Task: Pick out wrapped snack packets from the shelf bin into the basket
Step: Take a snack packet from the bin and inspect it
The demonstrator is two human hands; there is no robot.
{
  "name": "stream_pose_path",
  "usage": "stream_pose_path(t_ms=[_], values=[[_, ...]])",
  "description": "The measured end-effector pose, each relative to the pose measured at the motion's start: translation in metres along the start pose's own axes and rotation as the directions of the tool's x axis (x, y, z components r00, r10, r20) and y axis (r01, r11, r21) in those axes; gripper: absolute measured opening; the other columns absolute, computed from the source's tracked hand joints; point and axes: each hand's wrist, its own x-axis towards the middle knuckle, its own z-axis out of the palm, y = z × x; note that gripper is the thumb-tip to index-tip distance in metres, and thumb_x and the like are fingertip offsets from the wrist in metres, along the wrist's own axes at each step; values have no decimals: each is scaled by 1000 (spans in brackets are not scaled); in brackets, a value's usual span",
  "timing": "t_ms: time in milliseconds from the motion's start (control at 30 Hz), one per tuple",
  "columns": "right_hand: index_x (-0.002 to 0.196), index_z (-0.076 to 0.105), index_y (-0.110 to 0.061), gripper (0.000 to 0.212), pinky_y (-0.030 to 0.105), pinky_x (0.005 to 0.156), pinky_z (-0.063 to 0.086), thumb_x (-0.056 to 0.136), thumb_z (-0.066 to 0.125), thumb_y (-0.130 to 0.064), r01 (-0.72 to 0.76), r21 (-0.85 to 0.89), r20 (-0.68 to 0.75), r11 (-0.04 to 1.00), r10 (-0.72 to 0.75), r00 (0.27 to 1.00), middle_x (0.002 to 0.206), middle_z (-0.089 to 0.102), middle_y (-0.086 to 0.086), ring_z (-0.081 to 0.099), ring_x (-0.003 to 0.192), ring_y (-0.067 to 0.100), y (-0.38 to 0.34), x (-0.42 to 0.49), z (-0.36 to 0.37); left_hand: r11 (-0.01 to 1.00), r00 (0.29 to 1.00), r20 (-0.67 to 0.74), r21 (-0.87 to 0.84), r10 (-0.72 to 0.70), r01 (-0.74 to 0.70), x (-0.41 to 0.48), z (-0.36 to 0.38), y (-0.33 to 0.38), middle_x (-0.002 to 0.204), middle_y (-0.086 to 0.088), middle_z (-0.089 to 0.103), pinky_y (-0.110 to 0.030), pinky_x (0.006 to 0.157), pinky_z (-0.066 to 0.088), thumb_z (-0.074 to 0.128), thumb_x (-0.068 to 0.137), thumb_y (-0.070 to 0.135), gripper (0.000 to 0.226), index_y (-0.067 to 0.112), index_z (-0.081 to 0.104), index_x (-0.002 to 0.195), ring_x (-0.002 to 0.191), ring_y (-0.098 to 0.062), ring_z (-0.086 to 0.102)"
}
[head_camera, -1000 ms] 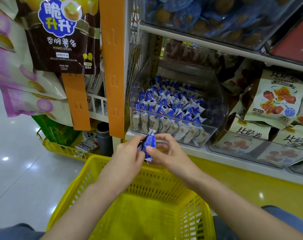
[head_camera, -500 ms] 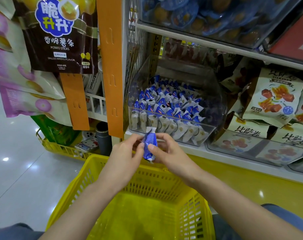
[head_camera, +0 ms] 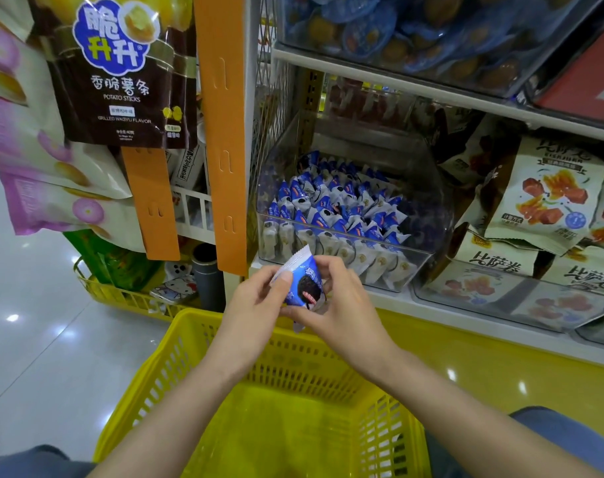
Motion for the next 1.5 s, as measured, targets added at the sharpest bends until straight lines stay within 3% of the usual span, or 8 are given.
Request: stream_pose_path(t_ms=[200, 333, 433, 667, 767, 1000, 1167, 1500], values=[[93, 58, -28, 8, 14, 71, 44, 89, 55, -34, -49, 260, 34, 964, 42, 999, 84, 63, -13, 56, 79, -1, -5, 5, -8, 996, 999, -44, 87, 3, 0, 2, -8, 3, 81, -21, 64, -54, 81, 50, 46, 96, 21, 30, 10, 66, 76, 81, -38, 61], [85, 59, -2, 23, 35, 64, 51, 91, 56, -24, -74, 324, 45, 943, 63, 997, 73, 61, 13, 55, 66, 10, -9, 6, -13, 996, 998, 32, 77, -56, 54, 1, -7, 4, 79, -19, 66, -43, 72, 56, 46, 96, 20, 29, 0, 64, 85, 76, -33, 63], [84, 59, -8, 19, 37, 63, 53, 91, 57, -26, 25, 236, -11, 971, -23, 1000, 76, 63, 8, 60, 69, 14, -13, 3, -14, 964, 973, 51, -132, -226, 230, 3, -6, 7, 64, -2, 68, -22, 53, 53, 48, 94, 15, 24, 11, 67, 80, 63, -12, 66], [80, 57, -19, 10, 26, 59, 51, 90, 58, -16, 8, 350, -183, 937, 60, 981, 71, 63, -1, 60, 65, 8, -23, 13, -21, 952, 953, 197, -156, -230, 262, -1, -8, 11, 104, -6, 70, -43, 92, 49, 58, 86, 35, 27, 18, 66, 105, 103, -22, 63], [87, 60, -15, 8, 24, 61, 56, 92, 53, -12, -37, 484, -55, 874, 73, 996, 82, 68, 2, 66, 75, 12, -29, 23, -27, 960, 978, 134, -207, -161, 187, 3, -13, 12, 100, 0, 72, -26, 80, 54, 56, 87, 30, 28, 17, 63, 110, 96, -14, 67], [112, 62, -16, 21, 22, 84, 49, 94, 51, -19, -14, 36, -180, 999, 20, 983, 100, 67, -2, 62, 91, 9, -4, 116, -50, 960, 991, -81, -267, -110, 85, 20, -29, 12, 98, 4, 72, -31, 87, 51, 55, 89, 29, 15, 24, 62, 102, 96, -11, 66], [119, 58, -3, 32, 25, 84, 42, 91, 58, -18, -161, -343, 35, 925, 184, 982, 108, 61, 11, 56, 97, 18, 34, 175, -42, 951, 991, -100, -306, -87, 53, 28, -37, 12, 99, 7, 72, -36, 92, 50, 56, 87, 32, 14, 28, 61, 100, 96, -9, 66], [73, 67, -10, 21, 29, 84, 46, 89, 54, -5, -236, -324, -48, 916, 233, 971, 99, 69, 10, 62, 91, 19, 32, 194, -36, 946, 994, -82, -323, -70, 39, 32, -44, 15, 107, 3, 67, -36, 93, 49, 57, 87, 32, 16, 32, 59, 103, 105, -13, 62]])
